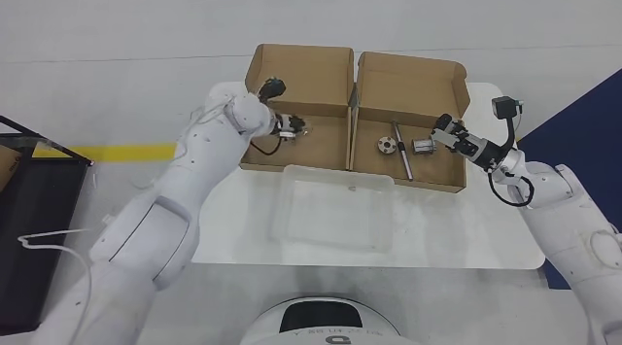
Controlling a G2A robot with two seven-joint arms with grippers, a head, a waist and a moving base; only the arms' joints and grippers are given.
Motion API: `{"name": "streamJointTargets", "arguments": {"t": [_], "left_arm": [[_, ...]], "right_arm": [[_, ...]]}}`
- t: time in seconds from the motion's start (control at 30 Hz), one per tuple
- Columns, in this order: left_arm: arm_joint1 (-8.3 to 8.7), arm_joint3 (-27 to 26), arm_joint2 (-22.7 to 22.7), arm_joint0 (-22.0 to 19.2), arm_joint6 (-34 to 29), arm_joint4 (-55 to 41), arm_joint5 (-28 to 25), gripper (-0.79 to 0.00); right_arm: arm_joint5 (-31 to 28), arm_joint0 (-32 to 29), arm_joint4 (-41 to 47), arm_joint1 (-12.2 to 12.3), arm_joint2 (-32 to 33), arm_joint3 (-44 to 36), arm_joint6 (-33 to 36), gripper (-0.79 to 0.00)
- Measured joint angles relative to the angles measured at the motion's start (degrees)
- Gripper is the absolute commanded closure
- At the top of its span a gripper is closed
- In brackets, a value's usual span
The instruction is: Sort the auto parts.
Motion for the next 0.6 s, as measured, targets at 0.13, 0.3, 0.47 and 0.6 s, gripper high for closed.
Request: {"name": "streamJointTargets", "arguments": {"t": [0.13, 0.3, 0.47, 0.6], "left_arm": [[1.59, -1.6, -3.6, 0.3, 0.0, -3.6, -7.3, -0.785], [5.04, -11.8, -8.7, 5.2, -3.2, -5.0, -15.1, -0.785], [9.07, -36.3, -13.9, 17.7, -7.5, -0.1, -12.5, -0.785], [9.6, -50.5, -14.7, 22.9, -7.8, 1.6, -11.1, -0.785]], "right_arm": [[0.0, 0.0, 0.0, 0.0, 0.0, 0.0, 0.0, -0.785], [0.0, 0.0, 0.0, 0.0, 0.0, 0.0, 0.0, -0.785], [0.0, 0.0, 0.0, 0.0, 0.0, 0.0, 0.0, -0.785], [0.0, 0.0, 0.0, 0.0, 0.0, 0.0, 0.0, -0.785]]}}
